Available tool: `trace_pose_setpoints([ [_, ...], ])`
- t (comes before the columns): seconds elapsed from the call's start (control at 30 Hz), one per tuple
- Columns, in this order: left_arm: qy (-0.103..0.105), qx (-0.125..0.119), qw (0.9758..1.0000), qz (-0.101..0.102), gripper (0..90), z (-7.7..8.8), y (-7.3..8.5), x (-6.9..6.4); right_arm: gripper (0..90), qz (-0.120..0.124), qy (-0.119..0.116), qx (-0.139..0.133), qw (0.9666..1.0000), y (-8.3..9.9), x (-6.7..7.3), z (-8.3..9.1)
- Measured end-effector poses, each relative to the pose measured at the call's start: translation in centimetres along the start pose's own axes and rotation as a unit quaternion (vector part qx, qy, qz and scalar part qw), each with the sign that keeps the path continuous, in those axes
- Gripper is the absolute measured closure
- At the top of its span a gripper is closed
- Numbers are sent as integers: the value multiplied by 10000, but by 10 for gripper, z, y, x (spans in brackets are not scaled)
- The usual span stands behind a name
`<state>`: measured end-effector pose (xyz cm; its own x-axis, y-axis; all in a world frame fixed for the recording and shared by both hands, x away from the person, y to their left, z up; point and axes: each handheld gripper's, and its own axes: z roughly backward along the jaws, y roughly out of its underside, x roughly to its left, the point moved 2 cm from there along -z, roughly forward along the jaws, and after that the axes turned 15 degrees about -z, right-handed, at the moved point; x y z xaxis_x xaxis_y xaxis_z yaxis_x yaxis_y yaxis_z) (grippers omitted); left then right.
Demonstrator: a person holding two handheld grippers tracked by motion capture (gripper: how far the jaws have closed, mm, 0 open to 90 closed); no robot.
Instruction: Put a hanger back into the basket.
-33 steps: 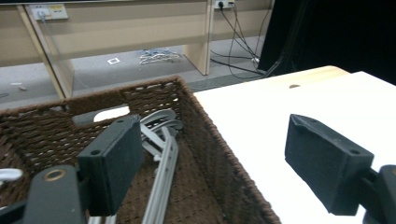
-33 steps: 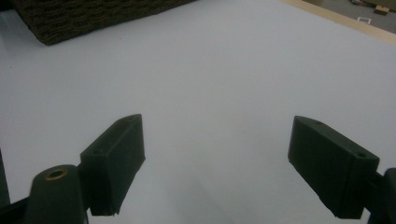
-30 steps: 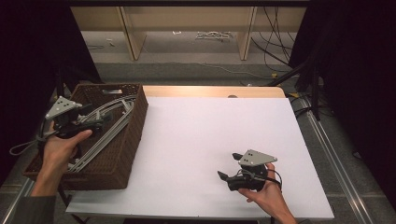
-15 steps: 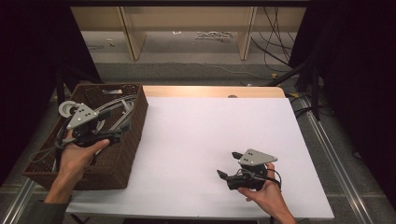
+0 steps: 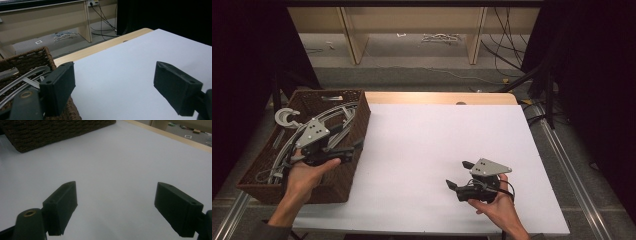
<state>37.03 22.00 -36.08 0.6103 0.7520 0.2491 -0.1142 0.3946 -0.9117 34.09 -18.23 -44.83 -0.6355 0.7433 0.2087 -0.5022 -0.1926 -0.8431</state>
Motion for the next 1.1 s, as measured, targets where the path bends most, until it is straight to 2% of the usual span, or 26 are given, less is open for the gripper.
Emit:
trace_pose_setpoints([
  [0.17, 76, -58, 9999, -35, 176, 1, -1, -9, 194, -59, -32, 38, 10000, 0, 1, 1],
  [0.3, 113, -126, 9999, -35, 178, 3, -1, -19, 194, -32, 66, -105, 9999, -1, 1, 3],
  [0.37, 138, -153, 9998, -45, 178, 4, 0, -24, 194, -69, 15, -46, 10000, -1, 3, 3],
  [0.57, 345, -240, 9991, -88, 182, 3, 1, -38, 193, -76, 28, -111, 9999, -2, 4, 3],
  [0.67, 365, -180, 9990, -187, 182, -1, 4, -45, 193, -49, 65, -179, 9998, -3, 4, 4],
  [0.87, 614, -94, 9975, -333, 181, -7, 9, -62, 187, -120, 43, -239, 9996, -3, 6, 5],
  [0.9, 620, -98, 9973, -370, 181, -8, 10, -64, 185, -194, 7, -231, 9995, -2, 7, 6],
  [0.97, 608, -36, 9971, -460, 181, -9, 14, -69, 183, -156, 34, -259, 9995, -1, 8, 7],
  [1.1, 727, -2, 9962, -474, 181, -9, 23, -79, 181, -209, 88, -306, 9993, 3, 11, 11],
])
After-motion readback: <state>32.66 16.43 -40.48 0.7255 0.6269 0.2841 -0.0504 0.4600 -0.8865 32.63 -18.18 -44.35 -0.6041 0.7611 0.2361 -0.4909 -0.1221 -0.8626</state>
